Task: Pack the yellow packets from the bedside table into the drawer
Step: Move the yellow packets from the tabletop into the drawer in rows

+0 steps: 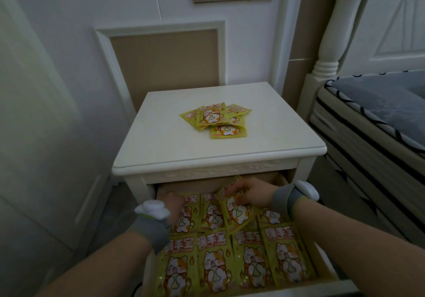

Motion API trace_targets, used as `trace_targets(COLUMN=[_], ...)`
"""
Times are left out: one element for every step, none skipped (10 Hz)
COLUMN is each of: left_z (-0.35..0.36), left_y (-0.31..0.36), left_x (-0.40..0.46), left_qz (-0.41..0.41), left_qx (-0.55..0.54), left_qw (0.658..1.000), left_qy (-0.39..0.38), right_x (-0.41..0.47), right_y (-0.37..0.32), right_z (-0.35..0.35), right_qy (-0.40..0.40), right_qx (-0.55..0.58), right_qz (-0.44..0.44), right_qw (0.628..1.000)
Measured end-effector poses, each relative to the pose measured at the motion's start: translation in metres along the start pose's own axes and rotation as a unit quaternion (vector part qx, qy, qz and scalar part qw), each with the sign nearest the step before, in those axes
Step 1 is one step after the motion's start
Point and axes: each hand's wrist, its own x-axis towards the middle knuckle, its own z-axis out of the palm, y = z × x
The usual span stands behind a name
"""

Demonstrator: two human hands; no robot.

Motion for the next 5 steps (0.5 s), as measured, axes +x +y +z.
trace_targets(left_z=[-0.032, -0.042, -0.053, -0.059, -0.062], left_y=[0.004, -0.001, -0.006, -0.006, -0.007], left_x=[-0.02, -0.016, -0.024, -0.03, -0.031], left_qz=[0.015, 0.044, 0.056, 0.065, 0.078], left_qx=[0.014, 0.004, -0.007, -0.016, -0.027], left_qw=[0.999, 0.999, 0.998, 0.998, 0.997], left_qy=[-0.027, -0.019, -0.005, 0.004, 0.012], right_x=[0.011, 0.022, 0.032, 0.039, 0.043], right_y=[0.0, 0.0, 0.0, 0.001, 0.004], right_z=[0.019, 0.038, 0.057, 0.067, 0.071], right_qy=[0.075, 0.112, 0.111, 0.118, 0.129], right_qx=[0.071, 0.121, 0.149, 0.136, 0.107], right_qz=[0.016, 0.038, 0.034, 0.013, 0.013], right_qw=[0.995, 0.986, 0.982, 0.984, 0.986])
